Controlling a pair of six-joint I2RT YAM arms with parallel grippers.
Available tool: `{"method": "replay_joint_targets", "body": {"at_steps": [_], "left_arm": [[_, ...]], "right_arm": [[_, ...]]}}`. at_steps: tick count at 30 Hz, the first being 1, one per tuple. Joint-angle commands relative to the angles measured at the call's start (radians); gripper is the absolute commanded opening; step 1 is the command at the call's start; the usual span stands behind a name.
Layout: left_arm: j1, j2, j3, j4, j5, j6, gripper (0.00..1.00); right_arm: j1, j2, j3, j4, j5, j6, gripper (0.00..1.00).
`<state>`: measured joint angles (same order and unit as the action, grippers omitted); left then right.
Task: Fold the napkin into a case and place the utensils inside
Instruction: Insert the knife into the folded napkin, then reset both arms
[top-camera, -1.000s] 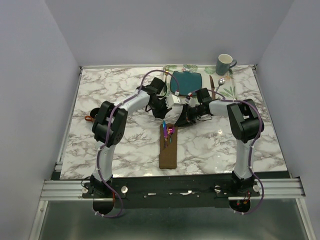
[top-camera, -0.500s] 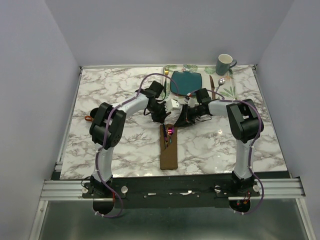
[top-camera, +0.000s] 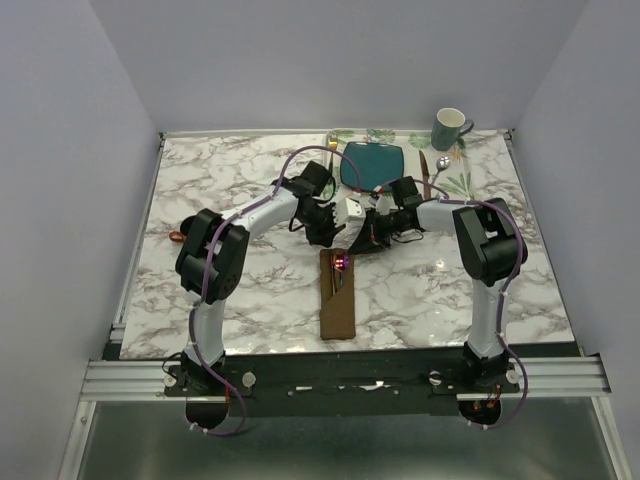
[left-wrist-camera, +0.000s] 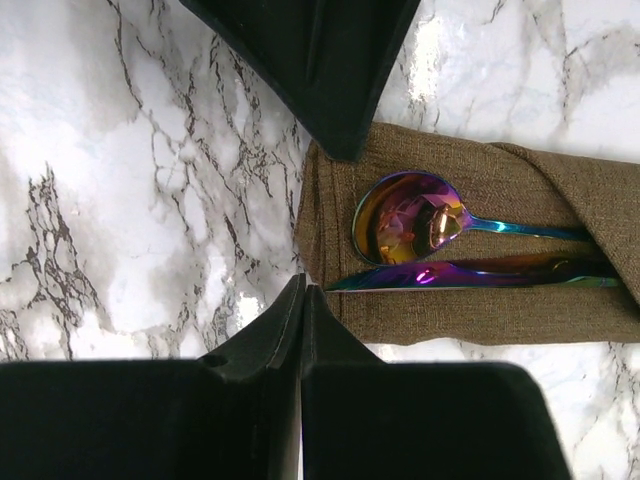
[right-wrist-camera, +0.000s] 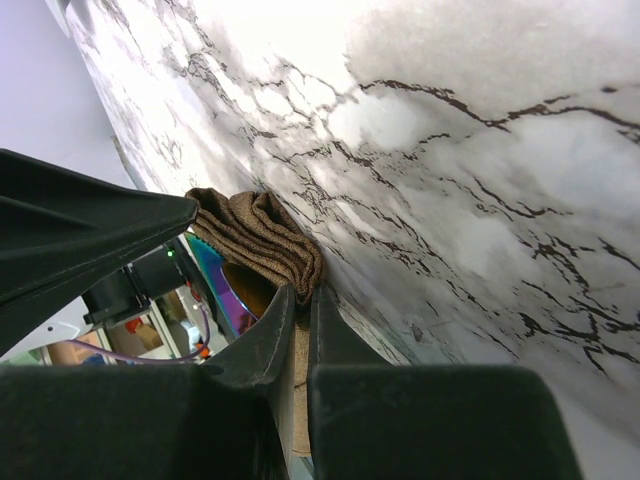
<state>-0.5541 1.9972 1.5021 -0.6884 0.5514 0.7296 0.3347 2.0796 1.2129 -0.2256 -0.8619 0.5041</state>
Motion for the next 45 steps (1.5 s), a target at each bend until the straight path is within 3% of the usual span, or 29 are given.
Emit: {"method": "replay_joint_targets", "body": {"at_steps": [1, 22, 29, 34, 38, 42, 45], "left_arm": [[-0.009, -0.037, -0.009, -0.048, 0.018, 0.05, 0.09], [-0.05, -0.086, -0.071, -0.059, -0.027, 0.151, 0.08], [0.011, -0.136, -0.037, -0.016, -0.044, -0.062, 0.46], [0.071, -0.27, -0.083, 0.091, -0.042, -0.217, 0.66], [0.117, -0.391, -0.147, 0.182, -0.045, -0.329, 0.99], [0.16, -0.492, -0.174, 0.224, -0.083, -0.43, 0.99], [0.192, -0.552, -0.146, 0.207, -0.1, -0.501, 0.99]], "right_arm": [[0.007, 0.014, 0.016, 0.011, 0.003, -0.012, 0.11], [0.006, 0.013, 0.019, 0.011, 0.001, -0.009, 0.1], [0.007, -0.053, 0.027, 0.009, -0.002, -0.024, 0.24], [0.007, -0.137, 0.046, -0.023, 0.017, -0.059, 0.42], [0.006, -0.193, 0.066, -0.078, 0.056, -0.114, 0.54], [0.003, -0.274, 0.074, -0.153, 0.104, -0.203, 0.67], [-0.01, -0.348, 0.085, -0.216, 0.136, -0.274, 0.83]]}}
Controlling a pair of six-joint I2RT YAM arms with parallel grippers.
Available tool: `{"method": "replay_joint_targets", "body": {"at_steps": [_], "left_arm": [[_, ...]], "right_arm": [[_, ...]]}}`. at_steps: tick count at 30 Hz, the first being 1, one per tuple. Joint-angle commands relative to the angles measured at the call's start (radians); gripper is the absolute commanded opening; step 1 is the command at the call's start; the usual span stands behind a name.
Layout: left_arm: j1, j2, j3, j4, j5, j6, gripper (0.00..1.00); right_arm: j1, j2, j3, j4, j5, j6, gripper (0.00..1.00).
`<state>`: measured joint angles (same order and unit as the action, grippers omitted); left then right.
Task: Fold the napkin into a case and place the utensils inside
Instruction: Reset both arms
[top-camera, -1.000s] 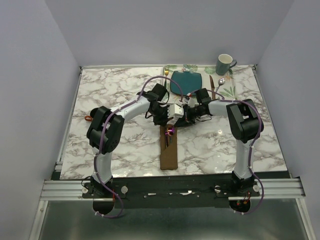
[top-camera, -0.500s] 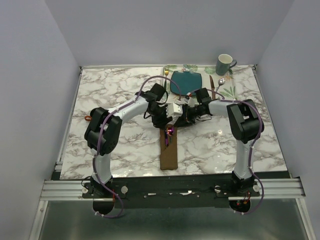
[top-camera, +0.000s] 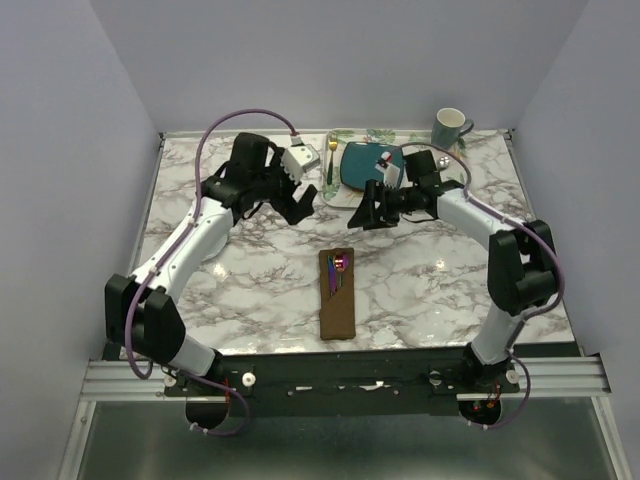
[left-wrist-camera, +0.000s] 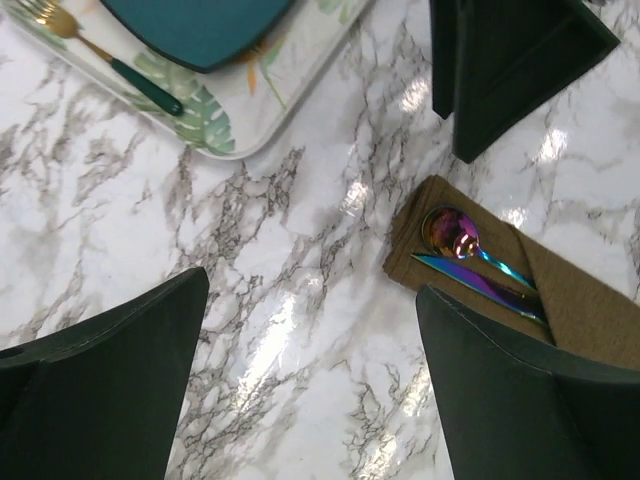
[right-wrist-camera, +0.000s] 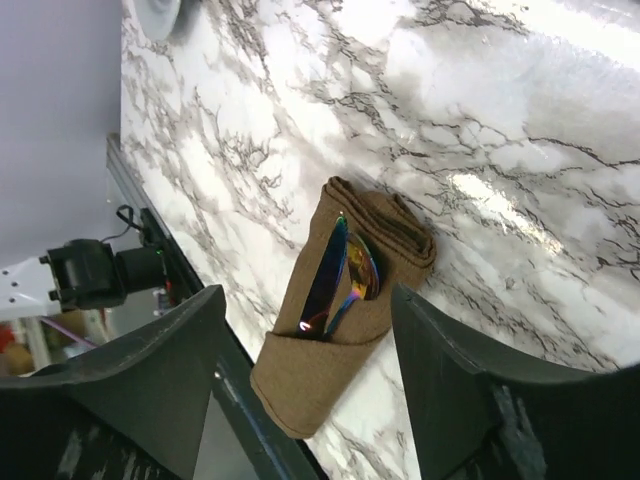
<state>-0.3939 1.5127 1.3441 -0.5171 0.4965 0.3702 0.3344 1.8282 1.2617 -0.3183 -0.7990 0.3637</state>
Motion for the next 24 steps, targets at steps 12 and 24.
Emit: {"method": "replay_joint_targets", "body": {"at_steps": [12, 24], "left_arm": [[0.168, 0.046, 0.275, -0.393, -0.07, -0.321, 0.99], [0.188, -0.058, -0.123, -0.316, -0.329, -0.405, 0.99]], "right_arm": [[-0.234, -0.506, -0.117, -0.304, 0.398, -0.488, 1.0], [-0.285, -0.701, -0.317, -0.398, 0.458, -0.532, 1.0]]}}
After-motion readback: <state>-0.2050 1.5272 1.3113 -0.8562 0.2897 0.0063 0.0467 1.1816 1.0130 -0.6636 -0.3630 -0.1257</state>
